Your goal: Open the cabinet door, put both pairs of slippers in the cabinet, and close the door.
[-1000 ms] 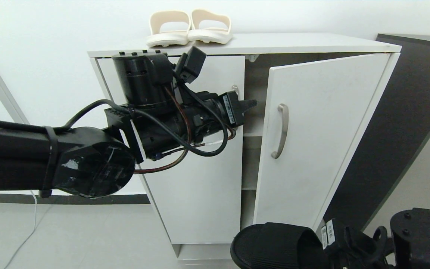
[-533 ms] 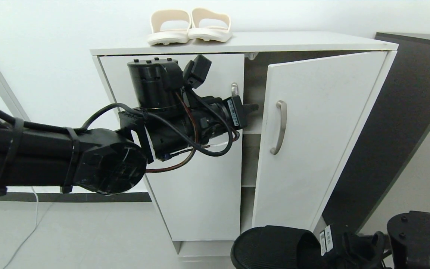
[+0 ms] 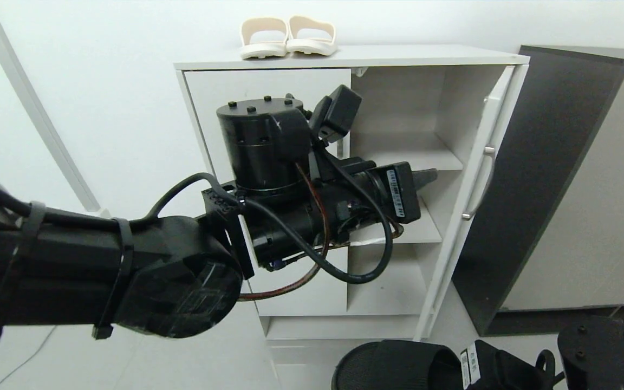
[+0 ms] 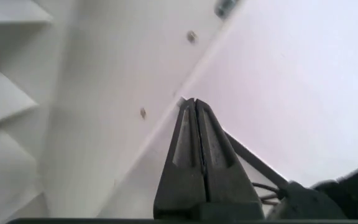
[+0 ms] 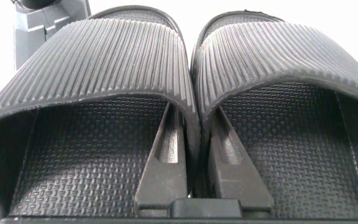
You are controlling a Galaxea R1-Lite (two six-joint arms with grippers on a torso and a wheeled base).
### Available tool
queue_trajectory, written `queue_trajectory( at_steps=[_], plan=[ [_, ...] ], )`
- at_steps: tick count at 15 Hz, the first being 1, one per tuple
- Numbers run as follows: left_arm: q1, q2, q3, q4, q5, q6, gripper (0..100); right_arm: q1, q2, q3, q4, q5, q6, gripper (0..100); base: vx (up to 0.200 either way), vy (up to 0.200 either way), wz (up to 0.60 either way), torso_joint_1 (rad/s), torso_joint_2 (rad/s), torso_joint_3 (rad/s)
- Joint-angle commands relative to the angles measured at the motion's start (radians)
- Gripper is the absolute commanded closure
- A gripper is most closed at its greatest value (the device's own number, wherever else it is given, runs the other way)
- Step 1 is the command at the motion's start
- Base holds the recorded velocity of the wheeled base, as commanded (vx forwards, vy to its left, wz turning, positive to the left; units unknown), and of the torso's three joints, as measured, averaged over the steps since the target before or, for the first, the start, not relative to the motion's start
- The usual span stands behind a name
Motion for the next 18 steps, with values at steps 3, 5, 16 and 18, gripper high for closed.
queue_trajectory(
  at_steps=[3, 5, 16, 18],
  plan=[
    [0.032, -0.004, 0.016, -0.01, 0.001, -0.003, 100, 0.003, 0.004, 0.002, -0.001, 0.001, 0.0, 100, 0.0, 0.0, 0.0, 0.0, 0.0, 0.0],
    [0.052, -0.01, 0.019, -0.01, 0.001, -0.003, 100, 0.003, 0.005, 0.002, -0.001, 0.002, 0.0, 100, 0.0, 0.0, 0.0, 0.0, 0.0, 0.0],
    [0.491, -0.619, 0.482, 0.176, 0.151, 0.147, 100, -0.138, 0.258, -0.4, 0.02, -0.673, 0.199, 100, 0.0, 0.0, 0.0, 0.0, 0.0, 0.0],
    [0.579, -0.832, 0.609, 0.323, 0.314, 0.218, 100, -0.167, 0.332, -0.49, 0.019, -0.825, 0.216, 100, 0.0, 0.0, 0.0, 0.0, 0.0, 0.0]
  ],
)
